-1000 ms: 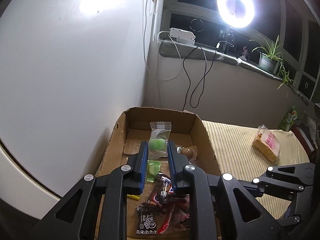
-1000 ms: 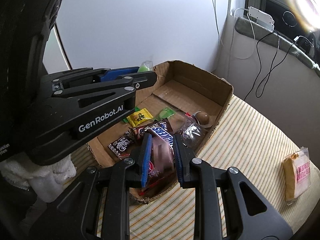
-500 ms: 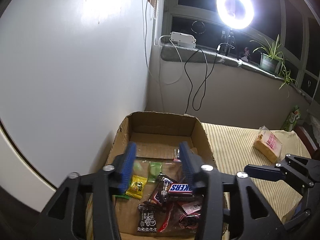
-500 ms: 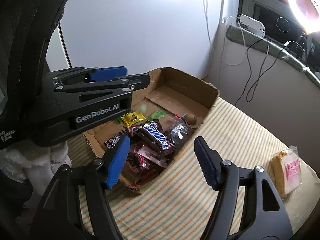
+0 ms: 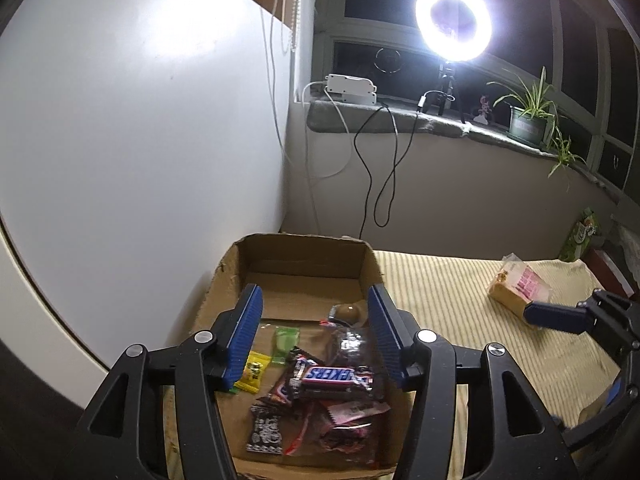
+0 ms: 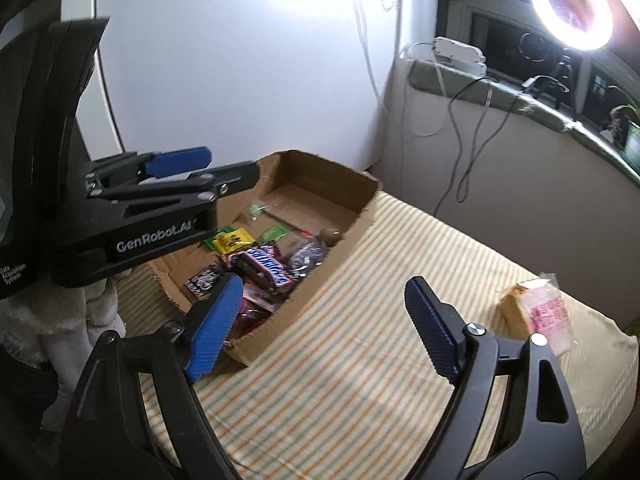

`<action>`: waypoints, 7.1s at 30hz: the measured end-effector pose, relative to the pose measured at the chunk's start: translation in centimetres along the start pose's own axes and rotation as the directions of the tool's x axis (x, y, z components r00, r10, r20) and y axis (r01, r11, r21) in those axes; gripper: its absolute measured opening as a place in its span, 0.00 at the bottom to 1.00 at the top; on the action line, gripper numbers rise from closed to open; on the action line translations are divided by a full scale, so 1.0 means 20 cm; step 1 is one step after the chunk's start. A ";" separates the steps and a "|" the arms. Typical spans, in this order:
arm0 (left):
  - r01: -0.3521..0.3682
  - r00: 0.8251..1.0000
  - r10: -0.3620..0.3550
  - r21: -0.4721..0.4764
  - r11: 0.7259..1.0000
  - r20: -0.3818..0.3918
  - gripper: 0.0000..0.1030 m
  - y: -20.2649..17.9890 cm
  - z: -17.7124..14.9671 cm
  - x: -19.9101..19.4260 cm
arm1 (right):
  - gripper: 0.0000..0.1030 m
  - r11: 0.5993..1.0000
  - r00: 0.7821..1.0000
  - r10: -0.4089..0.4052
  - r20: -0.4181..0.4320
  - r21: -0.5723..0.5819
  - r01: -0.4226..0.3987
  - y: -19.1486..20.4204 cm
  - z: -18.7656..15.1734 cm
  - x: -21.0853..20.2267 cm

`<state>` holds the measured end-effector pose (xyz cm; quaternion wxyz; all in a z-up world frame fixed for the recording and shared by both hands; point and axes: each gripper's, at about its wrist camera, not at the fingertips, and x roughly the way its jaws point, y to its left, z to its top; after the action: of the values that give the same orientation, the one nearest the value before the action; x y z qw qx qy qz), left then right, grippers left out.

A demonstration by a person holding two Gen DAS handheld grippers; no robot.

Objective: Organize snacks
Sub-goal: 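Move both open tools toward the bagged toast bread loaf, then close the right tool on the bread bag while the left tool clamps its other side, then lift the bread loaf with both tools and carry it over the box, then lower the bread loaf into the box and open both tools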

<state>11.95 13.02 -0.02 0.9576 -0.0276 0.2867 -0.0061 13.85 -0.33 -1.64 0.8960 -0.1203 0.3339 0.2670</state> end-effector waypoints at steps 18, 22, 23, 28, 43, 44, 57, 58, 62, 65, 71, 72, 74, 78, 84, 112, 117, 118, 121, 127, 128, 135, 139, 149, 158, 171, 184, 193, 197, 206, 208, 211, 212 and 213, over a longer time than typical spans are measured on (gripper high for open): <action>0.080 0.996 -0.079 0.048 0.996 -0.029 0.64 -0.39 -0.04 0.06 | 0.89 0.985 0.988 -0.151 0.023 0.082 0.148 -0.39 -0.14 -0.18; 0.104 0.993 -0.101 0.054 0.993 -0.053 0.64 -0.48 -0.06 0.11 | 0.89 0.979 0.985 -0.173 0.009 0.107 0.171 -0.51 -0.18 -0.18; 0.110 0.993 -0.106 0.055 0.992 -0.057 0.64 -0.50 -0.06 0.12 | 0.89 0.978 0.984 -0.176 0.005 0.112 0.174 -0.54 -0.19 -0.17; 0.129 0.989 -0.124 0.065 0.989 -0.081 0.64 -0.60 -0.09 0.19 | 0.89 0.972 0.981 -0.193 -0.012 0.132 0.193 -0.66 -0.22 -0.14; 0.256 0.955 -0.248 0.031 0.966 -0.163 0.64 -0.82 -0.15 0.38 | 0.89 0.980 0.994 -0.082 -0.068 0.174 0.093 -1.11 -0.29 0.03; 0.267 0.951 -0.258 0.028 0.963 -0.168 0.64 -0.83 -0.16 0.39 | 0.89 0.979 0.994 -0.075 -0.075 0.182 0.088 -1.13 -0.29 0.04; 0.384 0.885 -0.388 -0.067 0.921 -0.259 0.64 -1.01 -0.18 0.61 | 0.89 0.970 0.979 0.036 -0.202 0.243 0.015 -1.40 -0.33 0.28; 0.390 0.880 -0.395 -0.073 0.918 -0.264 0.64 -1.02 -0.18 0.62 | 0.89 0.967 0.977 0.045 -0.209 0.253 0.010 -1.42 -0.33 0.31; 0.410 0.862 -0.422 -0.105 0.906 -0.281 0.64 -1.05 -0.18 0.66 | 0.89 0.957 0.973 0.099 -0.210 0.288 -0.036 -1.45 -0.34 0.35; 0.425 0.847 -0.446 -0.136 0.895 -0.290 0.64 -1.07 -0.18 0.69 | 0.89 0.947 0.966 0.140 -0.216 0.313 -0.067 -1.46 -0.34 0.39; 0.443 0.824 -0.473 -0.164 0.881 -0.314 0.64 -1.13 -0.19 0.75 | 0.82 0.929 0.954 0.203 -0.222 0.353 -0.116 -1.47 -0.36 0.42; 0.446 0.822 -0.475 -0.163 0.880 -0.315 0.64 -1.13 -0.19 0.74 | 0.80 0.928 0.953 0.205 -0.223 0.354 -0.117 -1.47 -0.36 0.42; 0.450 0.820 -0.477 -0.160 0.879 -0.316 0.64 -1.15 -0.18 0.74 | 0.77 0.925 0.951 0.212 -0.223 0.361 -0.121 -1.47 -0.36 0.42; 0.459 0.815 -0.480 -0.144 0.877 -0.326 0.64 -1.19 -0.18 0.75 | 0.72 0.919 0.949 0.226 -0.222 0.371 -0.132 -1.46 -0.37 0.40; 0.455 0.825 -0.462 -0.103 0.885 -0.325 0.61 -1.23 -0.17 0.72 | 0.64 0.908 0.946 0.238 -0.219 0.396 -0.137 -1.43 -0.37 0.37; 0.322 0.946 -0.316 0.070 0.944 -0.077 0.61 -0.98 -0.06 0.04 | 0.57 0.925 0.966 0.248 -0.076 0.316 -0.212 -0.88 -0.12 -0.10; 0.289 0.957 -0.287 0.063 0.955 -0.039 0.61 -0.87 -0.05 -0.06 | 0.57 0.930 0.963 0.262 -0.061 0.283 -0.236 -0.74 -0.04 -0.12; 0.282 0.959 -0.281 0.061 0.957 -0.033 0.61 -0.85 -0.06 -0.08 | 0.57 0.930 0.962 0.265 -0.060 0.280 -0.238 -0.72 -0.03 -0.11; 0.262 0.965 -0.261 0.055 0.964 -0.019 0.61 -0.79 -0.06 -0.11 | 0.57 0.931 0.959 0.277 -0.057 0.262 -0.254 -0.64 0.00 -0.10; 0.228 0.974 -0.228 0.040 0.973 -0.001 0.61 -0.65 -0.06 -0.16 | 0.57 0.928 0.951 0.304 -0.056 0.242 -0.282 -0.50 0.06 -0.05; 0.224 0.975 -0.224 0.037 0.974 0.001 0.61 -0.63 -0.06 -0.16 | 0.57 0.928 0.950 0.308 -0.057 0.236 -0.287 -0.47 0.08 -0.04; 0.193 0.981 -0.193 0.002 0.981 0.019 0.61 -0.45 -0.06 -0.17 | 0.57 0.924 0.939 0.338 -0.066 0.212 -0.318 -0.33 0.15 0.05; 0.175 0.984 -0.174 -0.014 0.985 0.019 0.61 -0.36 -0.07 -0.17 | 0.57 0.922 0.932 0.354 -0.078 0.198 -0.334 -0.25 0.18 0.10; 0.128 0.992 -0.127 -0.055 0.990 0.011 0.61 -0.16 -0.09 -0.16 | 0.57 0.914 0.915 0.388 -0.107 0.173 -0.367 -0.08 0.25 0.26; 0.089 0.996 -0.090 -0.086 0.992 -0.017 0.60 -0.02 -0.14 -0.10 | 0.57 0.913 0.906 0.397 -0.148 0.163 -0.373 0.04 0.26 0.42; 0.052 0.998 -0.055 -0.077 0.996 -0.031 0.58 -0.01 -0.14 -0.05 | 0.57 0.923 0.911 0.378 -0.163 0.148 -0.356 0.08 0.28 0.45; 0.006 0.999 -0.008 -0.064 0.998 -0.033 0.58 0.00 -0.14 -0.05 | 0.57 0.950 0.942 0.305 -0.140 0.109 -0.291 0.08 0.29 0.38; 0.003 0.999 -0.005 -0.063 0.998 -0.036 0.58 -0.01 -0.14 -0.07 | 0.63 0.958 0.951 0.279 -0.130 0.102 -0.267 0.06 0.28 0.35; 0.001 0.999 -0.003 -0.061 0.998 -0.033 0.58 -0.01 -0.15 -0.09 | 0.69 0.967 0.962 0.249 -0.113 0.085 -0.240 0.06 0.27 0.31; -0.004 1.000 0.002 -0.079 0.997 -0.032 0.68 0.00 -0.18 -0.14 | 0.82 0.977 0.976 0.198 -0.091 0.096 -0.189 0.01 0.23 0.26; -0.008 0.999 0.005 -0.083 0.997 -0.038 0.69 0.01 -0.19 -0.15 | 0.87 0.980 0.982 0.179 -0.066 0.103 -0.171 -0.01 0.21 0.23; -0.018 0.999 0.014 -0.092 0.996 -0.044 0.74 0.01 -0.20 -0.17 | 0.88 0.986 0.989 0.139 -0.041 0.098 -0.134 -0.03 0.19 0.19; -0.023 0.999 0.019 -0.094 0.995 -0.043 0.74 0.02 -0.20 -0.18 | 0.88 0.988 0.992 0.125 -0.035 0.098 -0.121 -0.04 0.18 0.17; -0.028 0.999 0.024 -0.097 0.995 -0.041 0.75 0.02 -0.21 -0.19 | 0.88 0.989 0.993 0.113 -0.029 0.096 -0.110 -0.04 0.18 0.16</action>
<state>6.48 13.29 -1.40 0.9492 -0.0704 0.3059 0.0201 18.14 1.68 -1.02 0.8784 -0.0637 0.3677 0.2984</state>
